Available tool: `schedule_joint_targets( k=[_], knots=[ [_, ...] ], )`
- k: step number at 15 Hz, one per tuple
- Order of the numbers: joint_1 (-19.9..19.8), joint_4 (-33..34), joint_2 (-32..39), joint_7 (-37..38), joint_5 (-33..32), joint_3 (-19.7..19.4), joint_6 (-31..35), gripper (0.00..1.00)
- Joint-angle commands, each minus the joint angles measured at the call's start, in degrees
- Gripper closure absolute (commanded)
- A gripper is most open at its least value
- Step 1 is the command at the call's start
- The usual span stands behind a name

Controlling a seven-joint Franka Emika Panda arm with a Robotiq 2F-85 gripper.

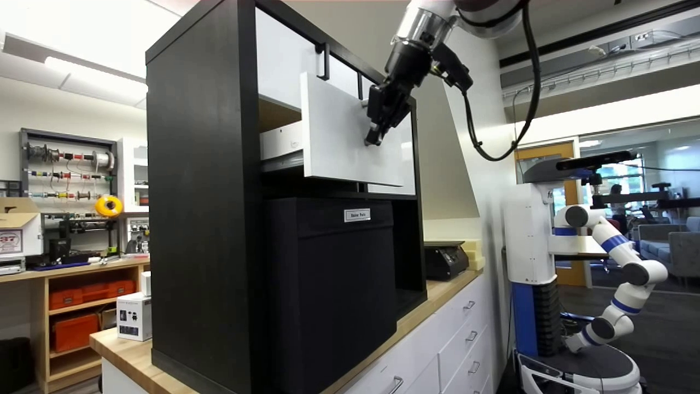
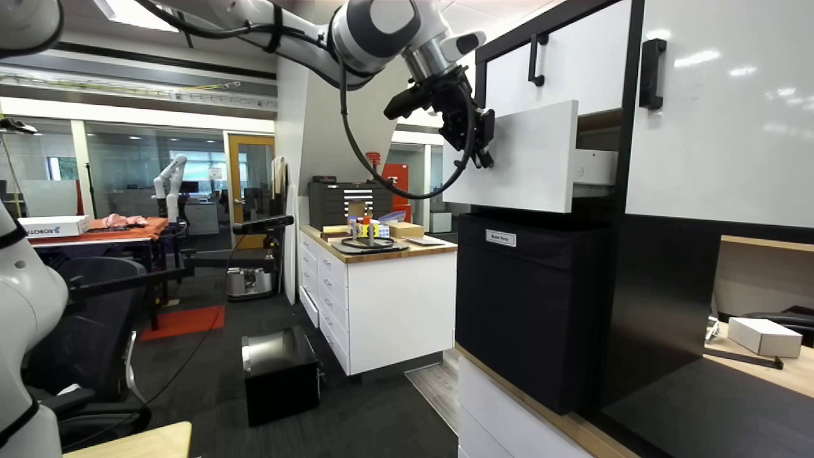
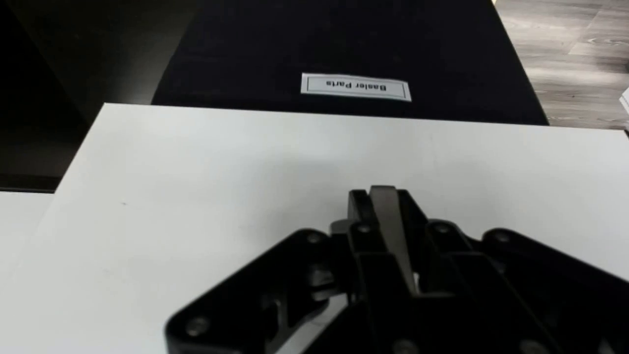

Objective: Close the open drawer

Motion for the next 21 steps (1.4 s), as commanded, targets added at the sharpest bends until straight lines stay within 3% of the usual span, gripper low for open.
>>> schedule_joint_targets(
  k=[1, 7, 11, 12, 13, 16, 21],
  knots=[
    [0.1, 11.3, 10.2, -1.7, 1.0, -1.0, -2.0, 0.93],
    [0.2, 25.8, 22.3, -1.8, 1.3, -1.1, -3.0, 0.93],
    [0.4, 31.9, 26.5, -1.5, 1.2, -1.1, -5.5, 0.94],
    [0.6, 32.4, 26.3, -1.1, 1.0, -1.1, -7.5, 0.81],
    [1.1, 33.0, 25.9, -0.2, -0.5, -1.5, -9.5, 0.59],
    [2.0, 32.2, 23.5, 2.3, -2.7, -0.5, -17.0, 0.51],
    [5.1, 31.8, 19.5, 6.4, -5.4, 0.2, -28.7, 0.2]
  ],
)
